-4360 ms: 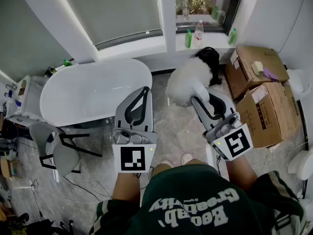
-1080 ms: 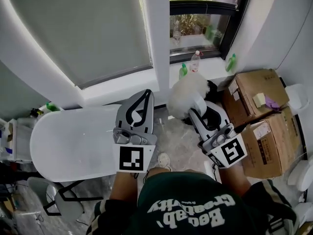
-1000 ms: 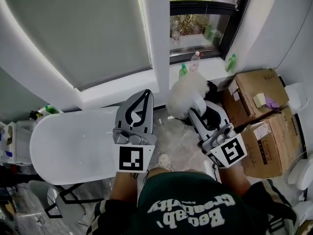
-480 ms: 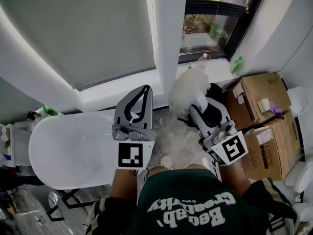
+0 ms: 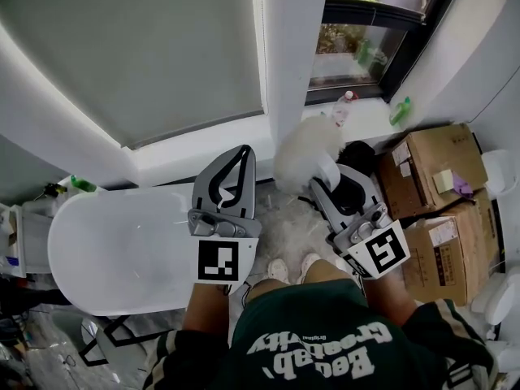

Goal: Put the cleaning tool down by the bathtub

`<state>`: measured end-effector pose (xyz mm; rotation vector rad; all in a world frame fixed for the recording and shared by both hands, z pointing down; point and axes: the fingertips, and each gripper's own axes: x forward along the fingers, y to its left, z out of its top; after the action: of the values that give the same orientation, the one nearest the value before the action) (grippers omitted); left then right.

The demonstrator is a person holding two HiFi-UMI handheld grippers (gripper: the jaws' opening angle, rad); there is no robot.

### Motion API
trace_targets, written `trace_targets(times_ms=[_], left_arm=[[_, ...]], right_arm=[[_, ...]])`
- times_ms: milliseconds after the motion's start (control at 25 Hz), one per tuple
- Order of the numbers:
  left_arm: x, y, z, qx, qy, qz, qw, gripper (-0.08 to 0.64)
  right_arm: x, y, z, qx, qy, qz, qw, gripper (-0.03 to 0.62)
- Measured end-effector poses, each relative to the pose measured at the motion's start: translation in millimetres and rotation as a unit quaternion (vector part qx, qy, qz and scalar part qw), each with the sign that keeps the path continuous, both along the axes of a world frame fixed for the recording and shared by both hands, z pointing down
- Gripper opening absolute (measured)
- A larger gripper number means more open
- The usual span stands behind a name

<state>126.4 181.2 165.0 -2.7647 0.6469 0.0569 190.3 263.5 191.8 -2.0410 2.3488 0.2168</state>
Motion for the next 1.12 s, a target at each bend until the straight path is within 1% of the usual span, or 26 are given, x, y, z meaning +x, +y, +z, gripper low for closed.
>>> trace_targets(times_ms=[120,240,400,480,640,880,1120], left_arm=[[8,-4,3,-0.007,0.000,-0.007,1.0000,0.008],[19,-8,2,-0.001,-0.001,-0.016,0.9999,0.008],[32,-14,-1,0.002,-0.002,-0.041,0.9991,0.008],[37,-18,0,0.005,-0.010,-0.054,0.9985,0.008],[48,-29,-1,0.006,-0.018,-0.082,0.9965,0.008],[59,-37,5,0.013,-0.025,-0.134,0.9906,0.008],[69,-47,16,0.004,-0.030,-0.170,0.9849,0.008]], right_arm=[[6,-5,1,0.002,-0.004,-0.009,1.000,0.094],[15,-12,-3,0.012,-0.002,-0.026,1.000,0.094],[29,-26,-6,0.016,0.000,-0.058,0.998,0.094],[36,-34,-4,0.013,0.006,-0.072,0.997,0.094],[50,-50,-2,0.010,-0.002,-0.101,0.995,0.094],[68,-68,8,0.006,-0.018,-0.146,0.989,0.094],[83,-81,20,0.003,-0.026,-0.175,0.984,0.094]])
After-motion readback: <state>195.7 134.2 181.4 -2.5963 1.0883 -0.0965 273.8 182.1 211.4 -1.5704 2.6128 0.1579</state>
